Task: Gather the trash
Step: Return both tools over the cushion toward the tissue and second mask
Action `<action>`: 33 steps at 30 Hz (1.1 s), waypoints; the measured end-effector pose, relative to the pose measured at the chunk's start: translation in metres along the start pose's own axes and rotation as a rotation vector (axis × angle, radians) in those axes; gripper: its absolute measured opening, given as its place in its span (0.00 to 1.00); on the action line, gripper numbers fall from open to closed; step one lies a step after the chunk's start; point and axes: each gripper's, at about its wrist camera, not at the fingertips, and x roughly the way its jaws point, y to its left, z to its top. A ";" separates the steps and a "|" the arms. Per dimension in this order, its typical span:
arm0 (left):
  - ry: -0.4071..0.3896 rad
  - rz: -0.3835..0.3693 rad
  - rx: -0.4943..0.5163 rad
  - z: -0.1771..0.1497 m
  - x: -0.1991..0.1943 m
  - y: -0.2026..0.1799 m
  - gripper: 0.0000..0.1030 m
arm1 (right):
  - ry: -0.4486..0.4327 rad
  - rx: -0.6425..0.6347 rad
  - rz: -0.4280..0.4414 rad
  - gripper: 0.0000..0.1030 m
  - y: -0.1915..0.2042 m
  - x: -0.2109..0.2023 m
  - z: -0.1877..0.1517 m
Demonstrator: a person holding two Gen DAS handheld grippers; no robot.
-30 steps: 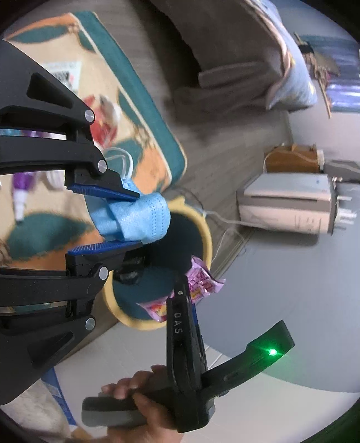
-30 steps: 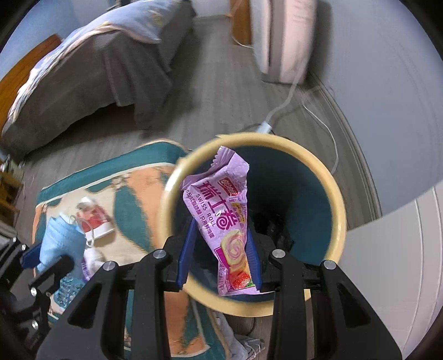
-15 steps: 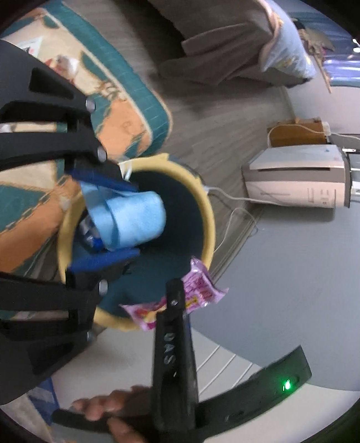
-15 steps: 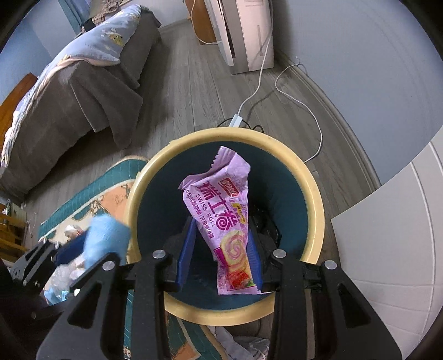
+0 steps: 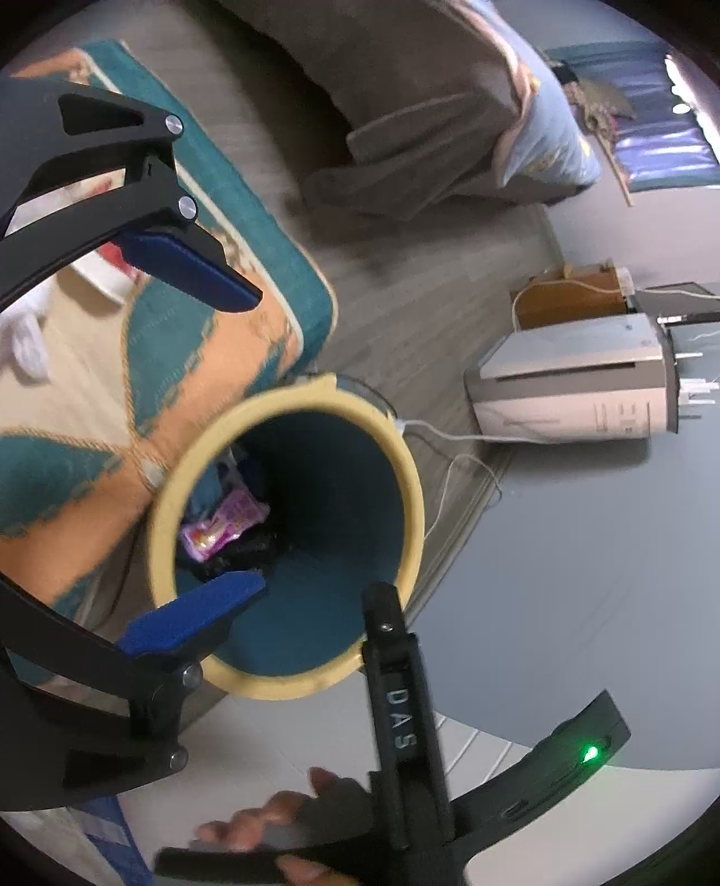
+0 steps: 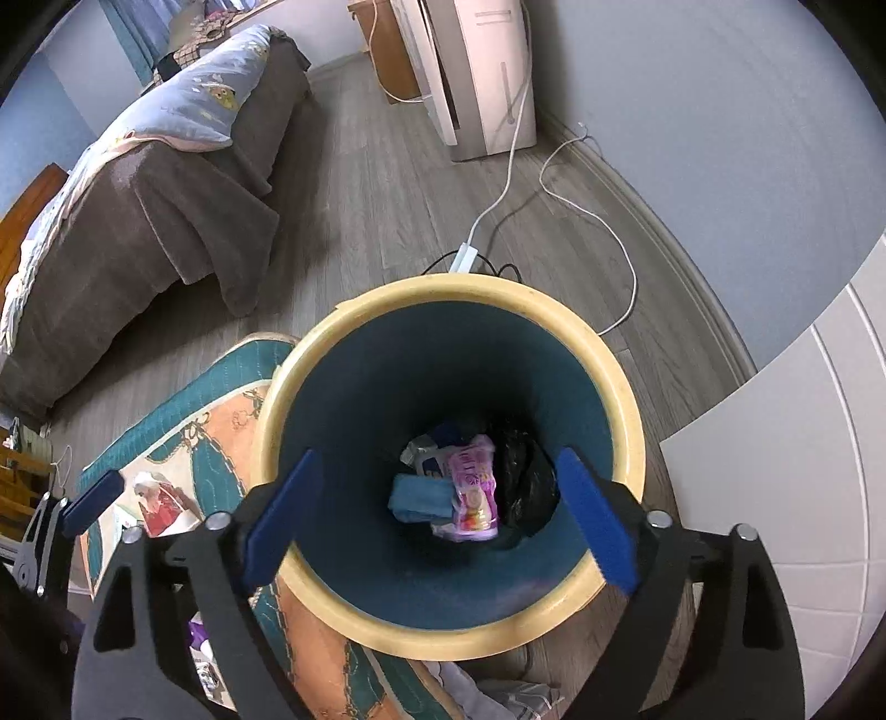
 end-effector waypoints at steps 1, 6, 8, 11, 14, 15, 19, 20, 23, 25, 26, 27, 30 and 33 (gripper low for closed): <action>-0.003 0.006 0.000 -0.002 -0.005 0.002 0.91 | -0.004 -0.007 0.002 0.91 0.002 -0.002 0.000; -0.026 0.028 -0.035 -0.011 -0.042 0.024 0.92 | -0.028 -0.059 -0.001 0.94 0.023 -0.012 -0.001; -0.036 0.051 -0.044 -0.015 -0.060 0.036 0.92 | -0.043 -0.081 -0.003 0.94 0.033 -0.018 -0.003; -0.050 0.094 -0.070 -0.024 -0.089 0.058 0.93 | -0.057 -0.114 -0.007 0.94 0.051 -0.027 -0.007; -0.061 0.150 -0.106 -0.033 -0.116 0.084 0.93 | -0.075 -0.157 0.010 0.94 0.073 -0.037 -0.015; -0.062 0.176 -0.118 -0.038 -0.125 0.094 0.93 | -0.085 -0.180 0.015 0.94 0.084 -0.042 -0.019; -0.059 0.244 -0.173 -0.056 -0.153 0.124 0.93 | -0.108 -0.250 0.024 0.94 0.117 -0.053 -0.030; -0.060 0.253 -0.188 -0.060 -0.157 0.129 0.93 | -0.113 -0.266 0.029 0.94 0.127 -0.056 -0.034; -0.067 0.274 -0.255 -0.078 -0.173 0.146 0.93 | -0.118 -0.287 0.050 0.94 0.146 -0.061 -0.042; -0.074 0.284 -0.304 -0.090 -0.182 0.158 0.93 | -0.119 -0.291 0.057 0.94 0.160 -0.062 -0.049; -0.074 0.286 -0.316 -0.095 -0.183 0.160 0.93 | -0.118 -0.291 0.058 0.94 0.166 -0.062 -0.052; -0.068 0.293 -0.330 -0.102 -0.185 0.166 0.93 | -0.115 -0.293 0.063 0.94 0.172 -0.061 -0.056; -0.052 0.318 -0.338 -0.119 -0.187 0.175 0.93 | -0.109 -0.310 0.067 0.94 0.191 -0.061 -0.068; -0.023 0.310 -0.384 -0.137 -0.185 0.188 0.93 | -0.090 -0.321 0.064 0.94 0.204 -0.056 -0.077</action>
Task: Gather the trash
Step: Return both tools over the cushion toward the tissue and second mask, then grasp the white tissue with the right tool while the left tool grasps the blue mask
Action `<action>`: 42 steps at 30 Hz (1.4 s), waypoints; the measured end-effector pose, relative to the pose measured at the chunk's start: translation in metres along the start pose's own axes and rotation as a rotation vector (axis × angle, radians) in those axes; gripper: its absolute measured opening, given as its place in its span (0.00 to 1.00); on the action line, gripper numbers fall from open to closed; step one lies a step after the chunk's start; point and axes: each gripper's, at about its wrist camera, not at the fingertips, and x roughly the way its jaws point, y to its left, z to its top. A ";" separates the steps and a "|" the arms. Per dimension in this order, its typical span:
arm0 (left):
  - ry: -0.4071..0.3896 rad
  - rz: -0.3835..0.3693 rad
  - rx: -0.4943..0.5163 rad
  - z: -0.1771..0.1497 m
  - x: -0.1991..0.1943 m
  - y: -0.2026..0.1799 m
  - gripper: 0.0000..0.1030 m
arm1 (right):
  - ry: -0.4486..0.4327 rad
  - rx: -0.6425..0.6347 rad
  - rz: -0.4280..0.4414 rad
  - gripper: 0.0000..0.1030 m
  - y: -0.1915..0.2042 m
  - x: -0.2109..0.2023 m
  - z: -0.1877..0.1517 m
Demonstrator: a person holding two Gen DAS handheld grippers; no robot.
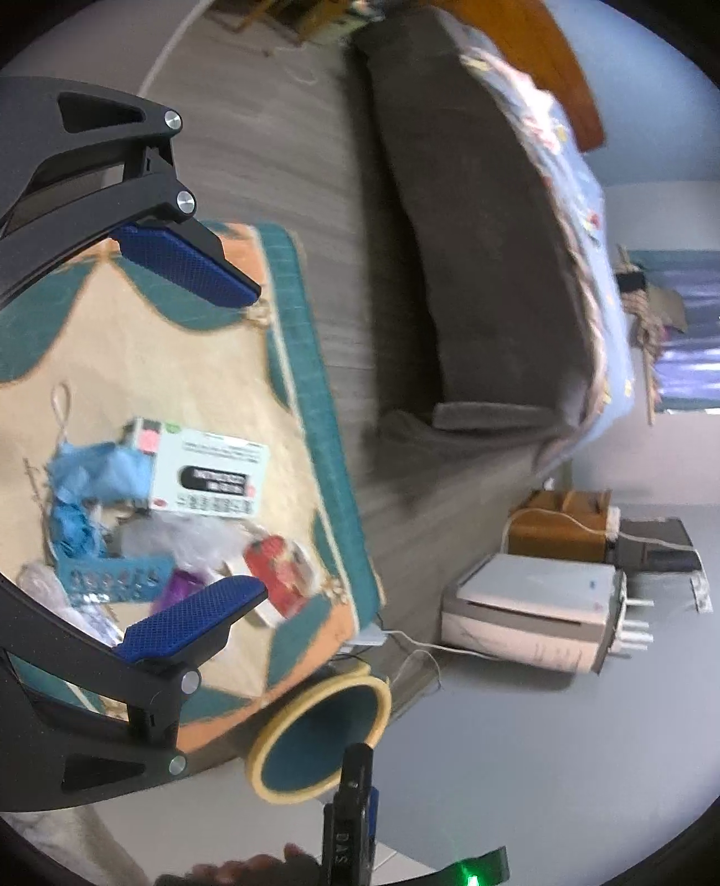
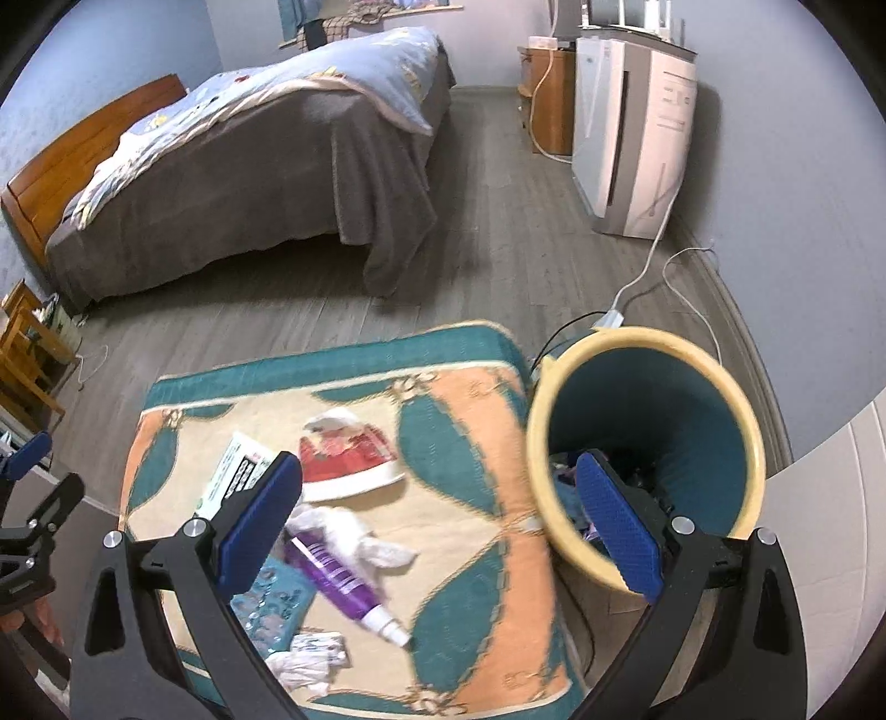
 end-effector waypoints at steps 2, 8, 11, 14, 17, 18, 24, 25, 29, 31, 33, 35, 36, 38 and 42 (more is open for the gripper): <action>0.014 0.003 -0.016 -0.006 0.003 0.008 0.94 | 0.019 -0.006 -0.007 0.94 0.009 0.005 -0.004; 0.059 -0.010 -0.050 -0.022 0.010 0.020 0.93 | 0.061 -0.021 -0.032 0.94 0.031 0.018 -0.015; 0.098 -0.019 -0.043 -0.031 0.015 0.020 0.93 | 0.110 -0.024 -0.051 0.94 0.037 0.033 -0.021; 0.155 -0.031 -0.025 -0.042 0.026 0.014 0.93 | 0.152 -0.005 -0.056 0.94 0.038 0.046 -0.027; 0.216 -0.041 0.000 -0.052 0.040 0.009 0.93 | 0.189 0.009 -0.066 0.94 0.039 0.060 -0.031; 0.238 -0.038 0.006 -0.055 0.045 0.008 0.93 | 0.201 0.011 -0.069 0.94 0.040 0.066 -0.032; 0.334 -0.049 0.023 -0.068 0.069 0.004 0.93 | 0.264 -0.008 -0.084 0.94 0.047 0.093 -0.038; 0.348 -0.048 0.029 -0.070 0.071 0.003 0.93 | 0.272 -0.017 -0.090 0.94 0.050 0.097 -0.038; 0.386 -0.044 0.028 -0.073 0.082 0.004 0.92 | 0.309 -0.035 -0.082 0.94 0.056 0.113 -0.042; 0.396 -0.042 0.015 -0.072 0.086 0.006 0.92 | 0.319 -0.037 -0.074 0.94 0.058 0.118 -0.043; 0.400 -0.040 0.001 -0.073 0.088 0.008 0.91 | 0.332 -0.043 -0.068 0.94 0.060 0.124 -0.045; 0.401 -0.044 -0.004 -0.073 0.089 0.009 0.88 | 0.347 -0.051 -0.066 0.94 0.063 0.129 -0.046; 0.403 -0.047 -0.004 -0.073 0.090 0.008 0.83 | 0.350 -0.054 -0.068 0.93 0.064 0.133 -0.047; 0.411 -0.056 -0.007 -0.072 0.093 0.008 0.77 | 0.355 -0.052 -0.063 0.86 0.064 0.136 -0.047; 0.429 -0.088 0.000 -0.074 0.097 0.004 0.59 | 0.402 -0.036 -0.012 0.63 0.066 0.148 -0.051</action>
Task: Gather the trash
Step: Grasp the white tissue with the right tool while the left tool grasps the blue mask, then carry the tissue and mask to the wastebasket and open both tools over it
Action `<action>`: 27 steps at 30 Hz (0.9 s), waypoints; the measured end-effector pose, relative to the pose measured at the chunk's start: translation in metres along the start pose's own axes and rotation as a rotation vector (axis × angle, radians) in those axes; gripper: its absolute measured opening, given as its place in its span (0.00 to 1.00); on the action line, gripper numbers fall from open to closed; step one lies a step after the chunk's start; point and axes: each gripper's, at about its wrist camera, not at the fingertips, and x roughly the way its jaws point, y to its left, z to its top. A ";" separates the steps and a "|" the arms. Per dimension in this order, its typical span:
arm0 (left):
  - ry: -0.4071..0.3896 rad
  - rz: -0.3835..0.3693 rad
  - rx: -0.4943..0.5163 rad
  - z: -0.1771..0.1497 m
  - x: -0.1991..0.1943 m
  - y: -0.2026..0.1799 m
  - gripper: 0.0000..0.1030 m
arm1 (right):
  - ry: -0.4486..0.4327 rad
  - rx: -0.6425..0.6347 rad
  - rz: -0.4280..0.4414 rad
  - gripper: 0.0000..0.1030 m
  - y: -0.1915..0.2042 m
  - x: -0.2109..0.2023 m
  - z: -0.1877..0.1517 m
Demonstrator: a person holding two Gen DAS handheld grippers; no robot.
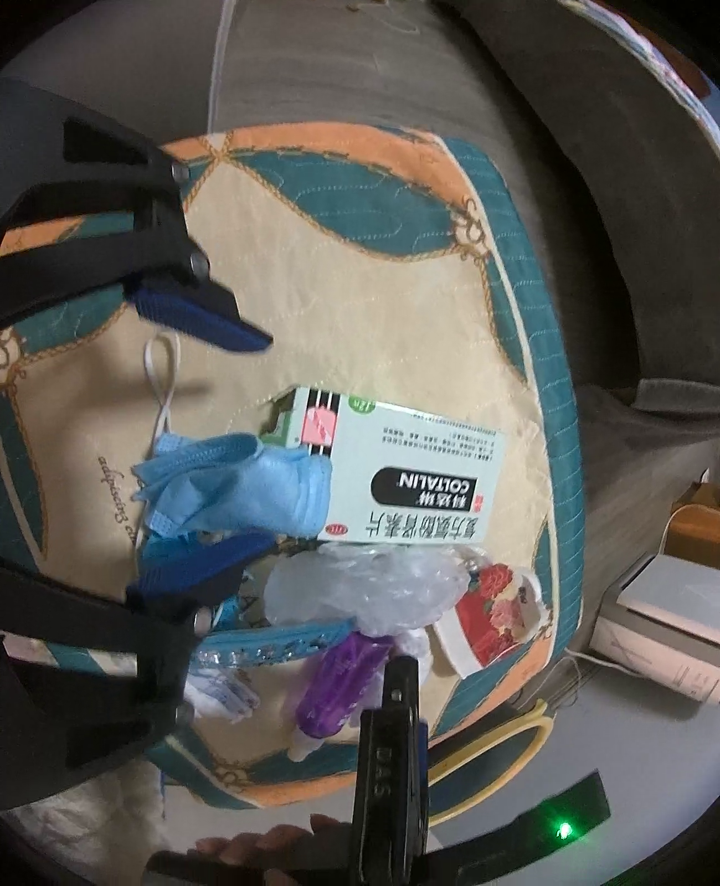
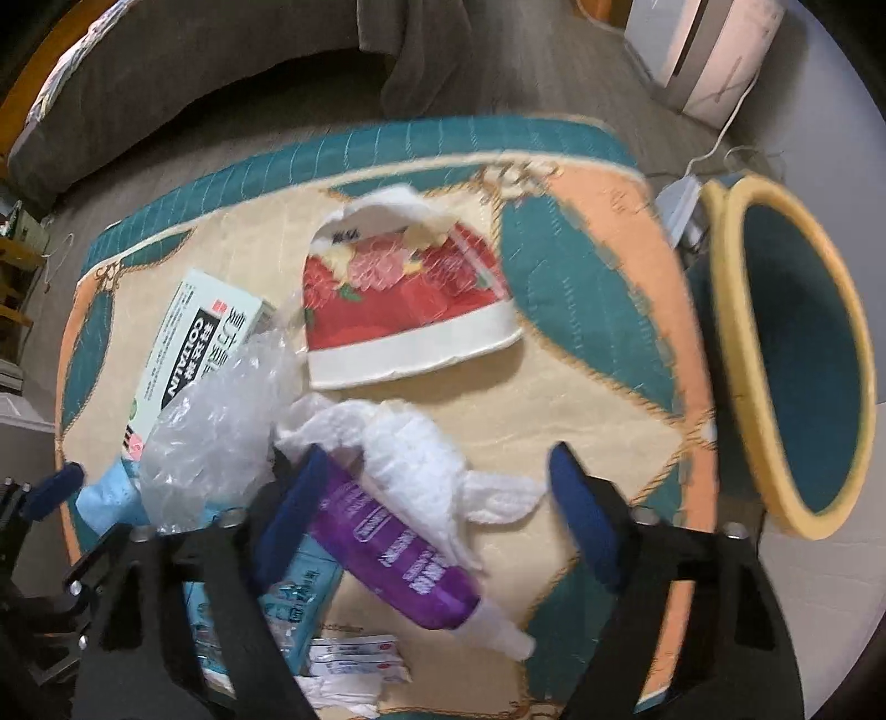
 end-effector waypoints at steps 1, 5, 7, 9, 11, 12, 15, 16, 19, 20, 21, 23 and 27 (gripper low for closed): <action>0.005 -0.003 0.008 0.000 0.001 -0.001 0.55 | 0.008 -0.007 0.001 0.54 0.001 0.002 0.000; 0.000 -0.012 0.025 0.000 0.001 -0.005 0.39 | 0.019 -0.045 0.006 0.34 0.006 0.006 -0.001; -0.009 -0.021 0.027 0.002 0.000 -0.006 0.28 | 0.008 -0.053 0.009 0.28 0.007 0.003 -0.002; -0.023 -0.024 0.035 0.003 -0.004 -0.009 0.20 | -0.005 -0.049 0.012 0.27 0.005 -0.003 -0.002; -0.042 -0.030 0.039 0.005 -0.009 -0.010 0.16 | -0.030 -0.034 0.029 0.26 0.002 -0.014 -0.001; -0.063 -0.029 0.044 0.007 -0.015 -0.012 0.15 | -0.044 -0.028 0.034 0.26 0.001 -0.020 0.000; -0.135 -0.018 0.053 0.014 -0.035 -0.014 0.14 | -0.088 -0.007 0.045 0.26 -0.005 -0.037 -0.001; -0.158 -0.012 0.056 0.015 -0.042 -0.015 0.14 | -0.102 0.005 0.051 0.26 -0.008 -0.044 -0.001; -0.237 0.017 0.084 0.022 -0.062 -0.020 0.14 | -0.155 -0.013 0.038 0.26 -0.010 -0.070 -0.001; -0.257 0.021 0.087 0.023 -0.067 -0.021 0.14 | -0.170 -0.020 0.032 0.26 -0.009 -0.077 -0.003; -0.280 0.030 0.092 0.026 -0.073 -0.022 0.14 | -0.191 -0.025 0.028 0.26 -0.012 -0.088 -0.001; -0.318 0.045 0.101 0.032 -0.084 -0.023 0.14 | -0.222 -0.014 0.048 0.26 -0.021 -0.106 0.001; -0.384 0.060 0.117 0.041 -0.101 -0.027 0.14 | -0.273 -0.025 0.047 0.26 -0.037 -0.137 0.003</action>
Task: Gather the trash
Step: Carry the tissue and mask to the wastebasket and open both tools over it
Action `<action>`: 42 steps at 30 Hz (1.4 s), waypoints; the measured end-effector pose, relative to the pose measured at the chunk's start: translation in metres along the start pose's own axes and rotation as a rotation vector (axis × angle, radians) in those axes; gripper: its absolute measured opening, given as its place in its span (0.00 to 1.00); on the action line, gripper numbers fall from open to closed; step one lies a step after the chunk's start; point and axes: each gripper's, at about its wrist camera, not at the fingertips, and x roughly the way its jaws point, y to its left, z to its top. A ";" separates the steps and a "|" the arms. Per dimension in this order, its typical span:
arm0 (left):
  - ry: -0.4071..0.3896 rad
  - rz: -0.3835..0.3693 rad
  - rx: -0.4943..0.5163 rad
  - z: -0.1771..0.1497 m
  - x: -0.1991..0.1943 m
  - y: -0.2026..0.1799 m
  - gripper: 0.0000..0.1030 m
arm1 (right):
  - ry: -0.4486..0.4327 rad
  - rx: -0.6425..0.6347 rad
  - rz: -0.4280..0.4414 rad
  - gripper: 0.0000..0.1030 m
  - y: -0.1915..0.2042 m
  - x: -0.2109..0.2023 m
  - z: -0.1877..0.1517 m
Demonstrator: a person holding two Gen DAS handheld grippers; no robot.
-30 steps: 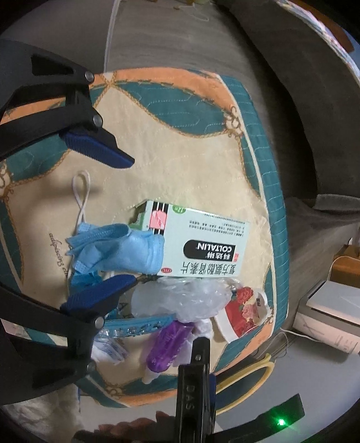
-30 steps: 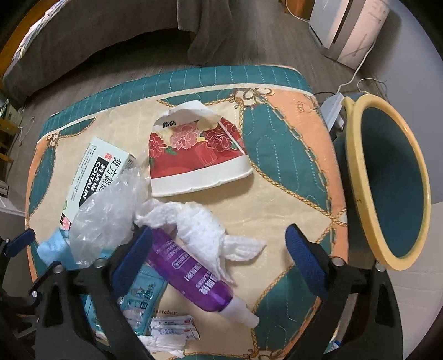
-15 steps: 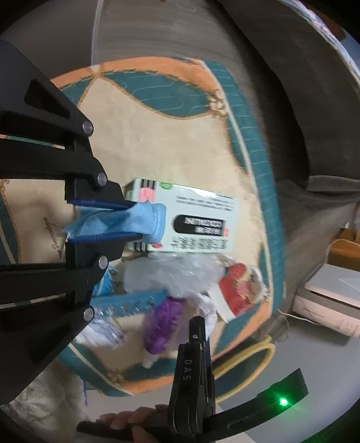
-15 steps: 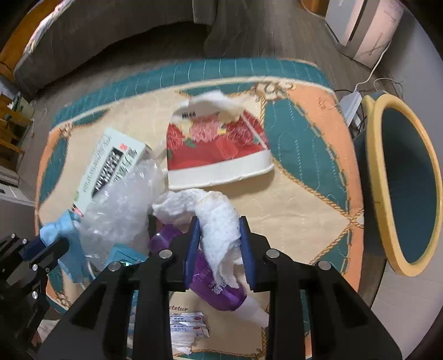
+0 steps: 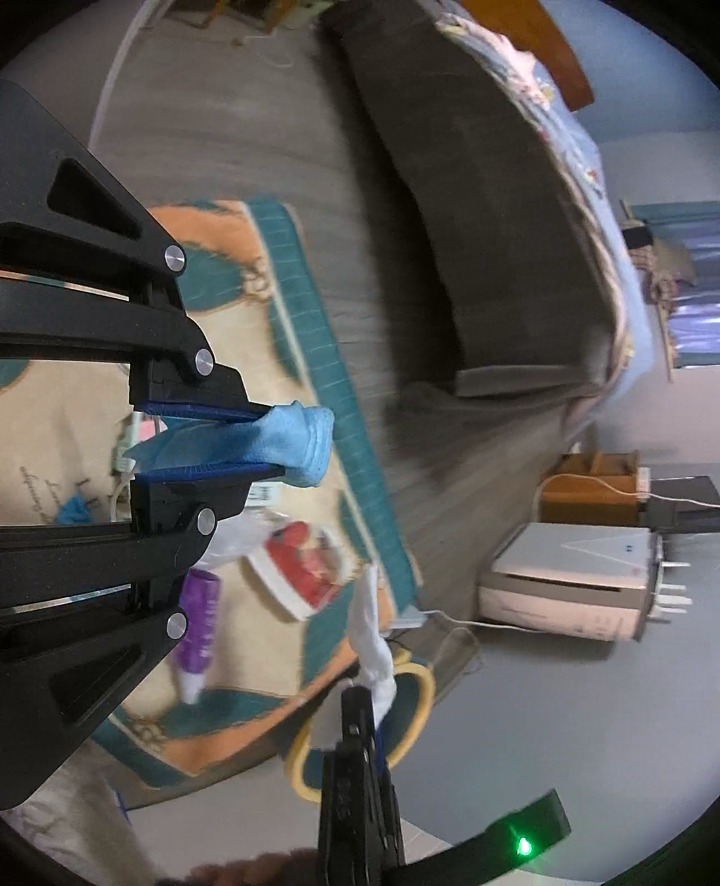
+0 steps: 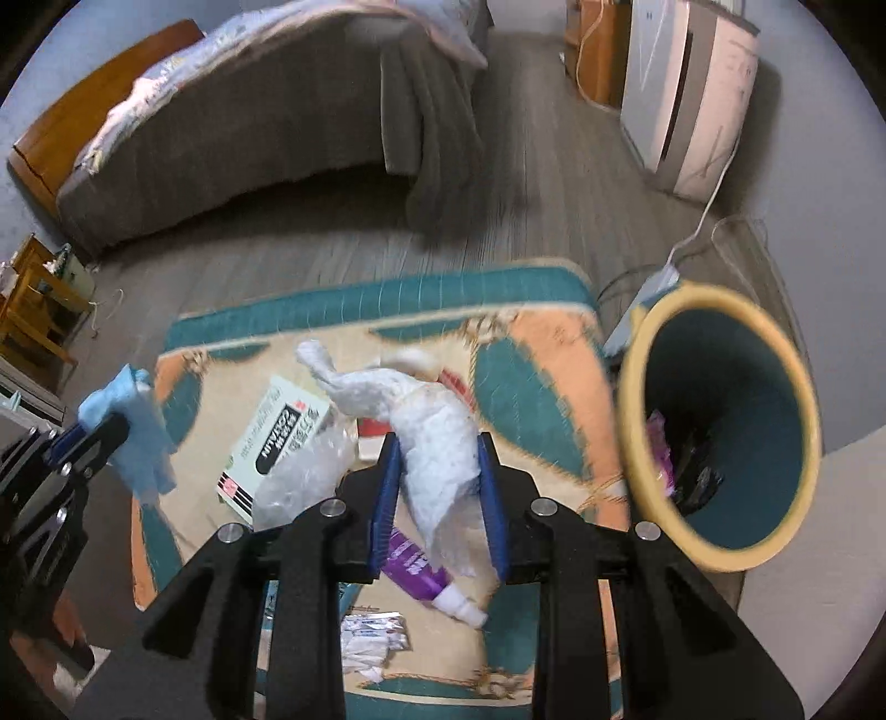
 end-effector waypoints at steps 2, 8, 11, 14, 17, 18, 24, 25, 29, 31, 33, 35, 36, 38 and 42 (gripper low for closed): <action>-0.025 -0.002 0.007 0.008 -0.004 -0.003 0.14 | -0.023 0.012 -0.001 0.26 -0.012 -0.011 0.002; -0.078 -0.042 -0.002 0.022 -0.011 -0.015 0.14 | -0.070 0.104 0.009 0.26 -0.060 -0.026 -0.002; -0.080 -0.059 0.012 0.025 -0.009 -0.026 0.14 | -0.083 0.136 -0.013 0.26 -0.086 -0.025 -0.002; -0.084 -0.071 0.025 0.030 -0.005 -0.038 0.14 | -0.087 0.163 -0.033 0.26 -0.106 -0.024 -0.002; -0.077 -0.086 0.043 0.033 0.002 -0.050 0.14 | -0.093 0.184 -0.040 0.26 -0.126 -0.025 -0.001; -0.074 -0.092 0.054 0.035 0.005 -0.057 0.14 | -0.095 0.184 -0.049 0.26 -0.132 -0.025 -0.001; -0.048 -0.126 0.109 0.036 0.026 -0.091 0.14 | -0.102 0.193 -0.103 0.26 -0.164 -0.023 -0.003; -0.044 -0.136 0.115 0.036 0.029 -0.098 0.14 | -0.103 0.190 -0.120 0.26 -0.169 -0.022 -0.003; -0.036 -0.149 0.165 0.034 0.039 -0.122 0.14 | -0.093 0.212 -0.116 0.26 -0.186 -0.016 -0.002; -0.028 -0.166 0.171 0.036 0.045 -0.135 0.15 | -0.095 0.231 -0.109 0.26 -0.195 -0.015 -0.001; -0.029 -0.188 0.159 0.039 0.049 -0.146 0.14 | -0.097 0.254 -0.116 0.26 -0.205 -0.013 -0.001; -0.023 -0.217 0.147 0.043 0.055 -0.157 0.14 | -0.091 0.281 -0.124 0.26 -0.215 -0.010 -0.003; -0.021 -0.229 0.149 0.045 0.059 -0.166 0.15 | -0.087 0.290 -0.130 0.26 -0.220 -0.009 -0.004; -0.021 -0.242 0.164 0.048 0.065 -0.180 0.14 | -0.076 0.313 -0.141 0.26 -0.230 -0.006 -0.008; -0.002 -0.284 0.197 0.060 0.083 -0.214 0.15 | -0.044 0.378 -0.156 0.26 -0.252 0.003 -0.018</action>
